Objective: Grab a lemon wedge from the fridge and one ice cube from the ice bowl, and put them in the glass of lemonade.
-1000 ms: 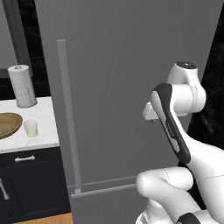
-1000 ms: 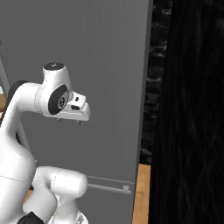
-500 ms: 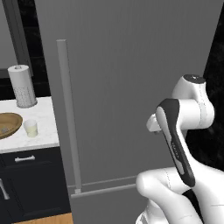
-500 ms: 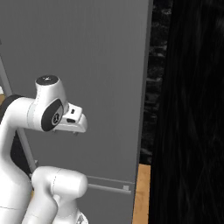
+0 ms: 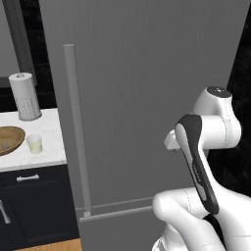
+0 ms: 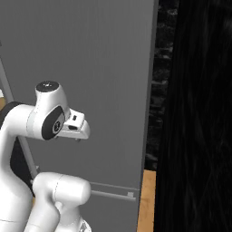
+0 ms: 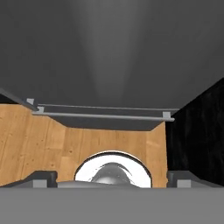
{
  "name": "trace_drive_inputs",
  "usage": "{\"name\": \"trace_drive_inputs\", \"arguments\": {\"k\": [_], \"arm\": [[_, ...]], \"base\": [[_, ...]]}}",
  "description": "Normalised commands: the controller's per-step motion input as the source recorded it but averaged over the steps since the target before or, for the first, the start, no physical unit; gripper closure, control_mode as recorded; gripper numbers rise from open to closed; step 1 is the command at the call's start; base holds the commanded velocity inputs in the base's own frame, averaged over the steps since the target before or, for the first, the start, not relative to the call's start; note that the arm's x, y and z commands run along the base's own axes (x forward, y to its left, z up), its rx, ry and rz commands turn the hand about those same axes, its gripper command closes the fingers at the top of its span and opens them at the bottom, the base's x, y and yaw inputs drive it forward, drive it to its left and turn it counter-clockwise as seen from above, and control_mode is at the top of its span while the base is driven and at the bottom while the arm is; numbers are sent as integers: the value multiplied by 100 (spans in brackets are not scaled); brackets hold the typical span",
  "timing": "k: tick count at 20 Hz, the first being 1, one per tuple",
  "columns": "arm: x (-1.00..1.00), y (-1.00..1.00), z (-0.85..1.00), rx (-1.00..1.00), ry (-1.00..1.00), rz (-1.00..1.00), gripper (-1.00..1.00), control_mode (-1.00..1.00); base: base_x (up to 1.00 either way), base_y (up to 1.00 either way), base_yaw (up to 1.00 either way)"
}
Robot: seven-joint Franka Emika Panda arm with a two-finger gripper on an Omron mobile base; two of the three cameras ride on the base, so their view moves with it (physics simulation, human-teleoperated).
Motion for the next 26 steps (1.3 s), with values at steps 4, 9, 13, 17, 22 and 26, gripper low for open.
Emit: {"name": "trace_drive_inputs", "arguments": {"k": [4, 9, 13, 17, 22, 26], "arm": [[-19, 2, -9, 0, 0, 0, -100, 100], [0, 0, 0, 0, 0, 0, -100, 100], [0, 0, 0, 0, 0, 0, -100, 100], [0, 0, 0, 0, 0, 0, -100, 100], [0, 0, 0, 0, 0, 0, -100, 100], [0, 0, 0, 0, 0, 0, -100, 100]], "base": [[-33, 2, 0], [-64, 24, 0], [-35, 64, 0], [0, 100, 0], [15, 100, 0], [36, 100, 0]]}}
